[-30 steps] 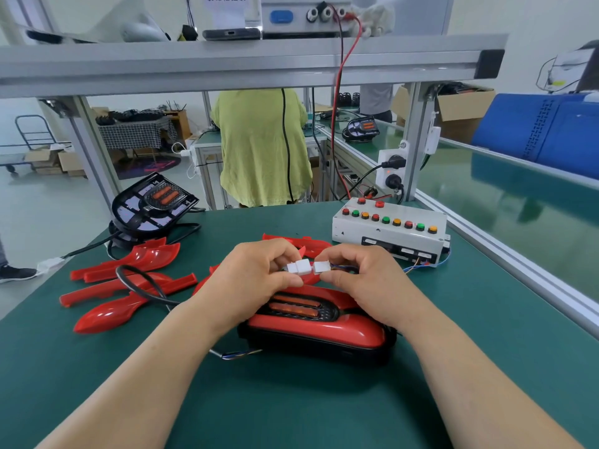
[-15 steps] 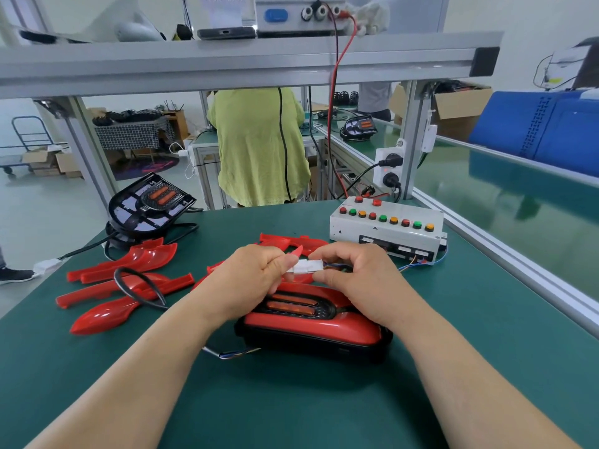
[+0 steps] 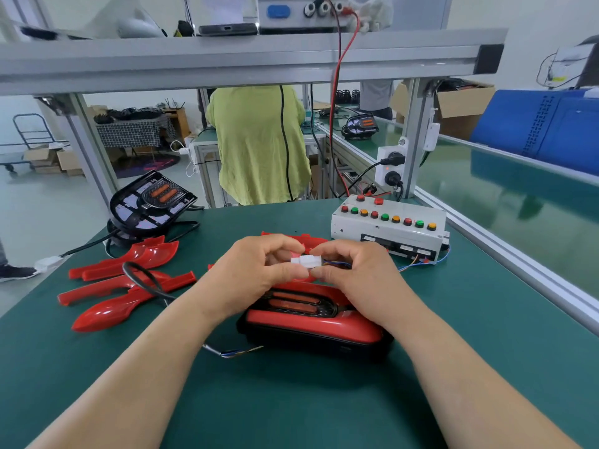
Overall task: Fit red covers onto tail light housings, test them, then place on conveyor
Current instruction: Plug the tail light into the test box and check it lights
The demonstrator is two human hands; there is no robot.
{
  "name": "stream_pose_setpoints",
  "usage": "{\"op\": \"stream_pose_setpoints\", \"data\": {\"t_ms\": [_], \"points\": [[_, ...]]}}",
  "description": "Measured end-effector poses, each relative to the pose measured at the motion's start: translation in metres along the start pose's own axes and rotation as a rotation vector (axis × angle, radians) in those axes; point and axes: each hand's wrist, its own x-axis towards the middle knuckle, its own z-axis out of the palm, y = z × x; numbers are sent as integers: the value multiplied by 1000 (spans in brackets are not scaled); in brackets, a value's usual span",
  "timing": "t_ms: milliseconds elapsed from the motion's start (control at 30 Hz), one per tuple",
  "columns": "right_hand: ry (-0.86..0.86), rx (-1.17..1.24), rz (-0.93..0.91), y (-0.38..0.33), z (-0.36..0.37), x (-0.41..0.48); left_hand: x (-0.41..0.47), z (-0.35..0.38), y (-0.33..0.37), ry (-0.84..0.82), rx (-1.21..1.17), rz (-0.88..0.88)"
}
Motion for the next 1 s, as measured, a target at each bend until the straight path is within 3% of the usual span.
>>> {"op": "stream_pose_setpoints", "data": {"t_ms": [233, 433, 1000], "points": [[-28, 14, 95, 6, -8, 3, -3, 5, -2, 88, 9, -4], [-6, 120, 113, 8, -7, 2, -3, 7, -2, 62, 10, -11], [-32, 66, 90, 7, -6, 4, -2, 13, -12, 43, -73, 44]]}}
